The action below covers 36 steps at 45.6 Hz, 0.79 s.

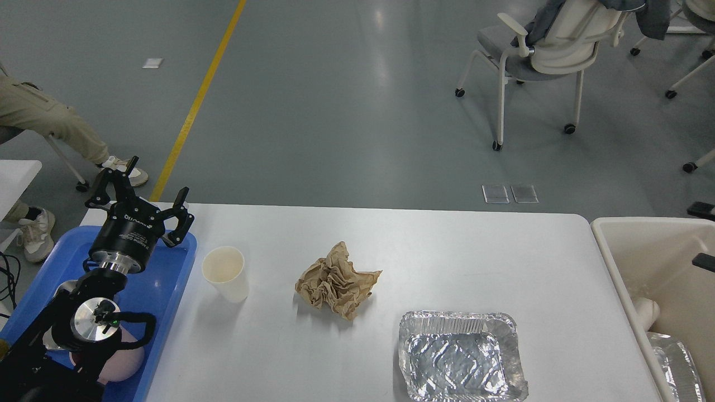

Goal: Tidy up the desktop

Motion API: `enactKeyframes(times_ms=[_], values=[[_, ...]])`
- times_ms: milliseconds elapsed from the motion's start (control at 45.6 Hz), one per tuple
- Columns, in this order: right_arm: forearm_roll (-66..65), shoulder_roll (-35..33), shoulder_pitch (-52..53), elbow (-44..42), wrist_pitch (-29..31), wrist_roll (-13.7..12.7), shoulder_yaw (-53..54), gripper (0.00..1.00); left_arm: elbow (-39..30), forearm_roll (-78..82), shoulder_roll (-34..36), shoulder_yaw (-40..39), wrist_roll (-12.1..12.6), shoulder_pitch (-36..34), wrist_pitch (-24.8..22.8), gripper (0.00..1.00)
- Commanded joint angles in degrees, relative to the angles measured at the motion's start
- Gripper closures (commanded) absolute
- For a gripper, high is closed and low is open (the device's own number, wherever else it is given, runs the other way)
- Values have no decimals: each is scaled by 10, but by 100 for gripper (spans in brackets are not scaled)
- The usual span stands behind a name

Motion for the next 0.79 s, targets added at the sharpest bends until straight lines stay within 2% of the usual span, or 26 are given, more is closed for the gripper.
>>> enactKeyframes(times_ms=[0, 154, 439, 768], values=[[-6, -11, -1, -3, -29, -4, -17, 0, 1, 2, 1, 2, 3, -3, -2, 3], [-2, -6, -1, -11, -40, -5, -17, 0, 2, 2, 4, 8, 3, -5, -3, 3], [64, 16, 5, -80, -38, 3, -6, 0, 12, 4, 3, 8, 0, -5, -7, 3], [64, 35, 31, -70, -22, 3, -7, 0, 13, 4, 0, 7, -2, -5, -6, 3]])
